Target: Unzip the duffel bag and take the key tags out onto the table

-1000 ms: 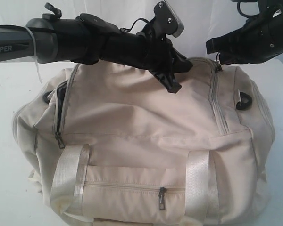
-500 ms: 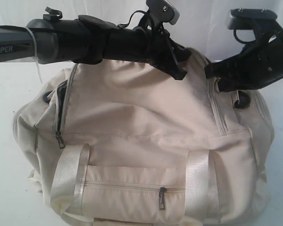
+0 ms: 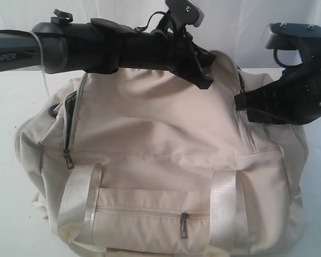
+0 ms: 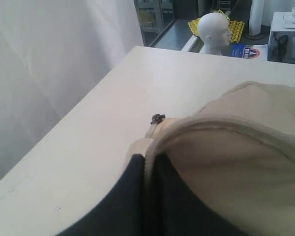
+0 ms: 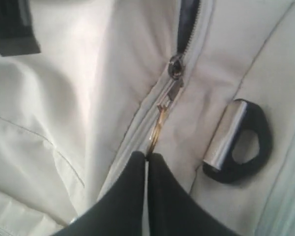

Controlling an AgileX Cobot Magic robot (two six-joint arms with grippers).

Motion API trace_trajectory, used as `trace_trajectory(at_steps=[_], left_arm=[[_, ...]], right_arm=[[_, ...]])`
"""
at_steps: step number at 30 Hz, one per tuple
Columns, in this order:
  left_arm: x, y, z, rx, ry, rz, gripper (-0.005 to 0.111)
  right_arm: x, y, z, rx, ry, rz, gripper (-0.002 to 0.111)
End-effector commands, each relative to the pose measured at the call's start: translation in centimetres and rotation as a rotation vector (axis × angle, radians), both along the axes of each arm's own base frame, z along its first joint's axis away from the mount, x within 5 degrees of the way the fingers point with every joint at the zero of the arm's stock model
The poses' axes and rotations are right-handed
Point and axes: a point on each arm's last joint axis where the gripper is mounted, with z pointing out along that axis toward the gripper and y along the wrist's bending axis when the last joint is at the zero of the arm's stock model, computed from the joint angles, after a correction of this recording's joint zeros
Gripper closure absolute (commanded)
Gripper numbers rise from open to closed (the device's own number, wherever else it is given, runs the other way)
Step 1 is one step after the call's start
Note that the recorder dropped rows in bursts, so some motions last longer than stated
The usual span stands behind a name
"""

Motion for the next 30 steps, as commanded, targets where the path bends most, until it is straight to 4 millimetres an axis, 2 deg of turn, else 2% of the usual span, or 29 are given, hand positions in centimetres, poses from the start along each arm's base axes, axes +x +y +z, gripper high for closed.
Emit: trace_trajectory(at_steps=[1, 7, 10, 13, 15, 17, 18, 20, 24, 30], left_arm=[[0.7, 0.9, 1.0, -0.050, 0.010, 0.044, 0.107], [1.3, 0.4, -1.4, -0.025, 0.055, 0.034, 0.107], [1.1, 0.4, -1.4, -0.028, 0.059, 0.019, 0.107], [0.9, 0.2, -1.4, -0.033, 0.067, -0.013, 0.107], [0.7, 0.1, -1.4, -0.036, 0.071, -0.031, 0.107], [0.7, 0.1, -1.4, -0.036, 0.071, -0.031, 0.107], [0.7, 0.1, -1.4, -0.036, 0.071, -0.031, 0.107], [0.7, 0.1, -1.4, -0.036, 0.071, -0.031, 0.107], [0.6, 0.1, -1.1, -0.029, 0.061, -0.045, 0.107], [0.0, 0.5, 0.4, -0.025, 0.025, -0.057, 0.107]], right_arm=[[-1.8, -0.4, 1.5, 0.011, -0.030, 0.025, 0.108], [-3.4, -1.0, 3.0, 0.023, -0.068, 0.035, 0.108], [-2.8, -1.2, 3.0, -0.016, -0.125, 0.023, 0.108], [-0.8, -1.2, 3.0, -0.056, -0.276, 0.010, 0.108], [0.4, -0.9, 2.6, -0.143, -0.375, 0.082, 0.097], [1.6, -0.5, 1.7, -0.204, -0.413, 0.134, 0.074], [2.3, -0.3, 0.8, -0.240, -0.416, 0.164, 0.054], [3.5, 0.1, -0.6, -0.289, -0.416, 0.204, 0.033], [5.0, 0.4, -2.0, -0.330, -0.426, 0.215, 0.035], [6.8, 1.0, -3.8, -0.375, -0.389, 0.247, 0.050]])
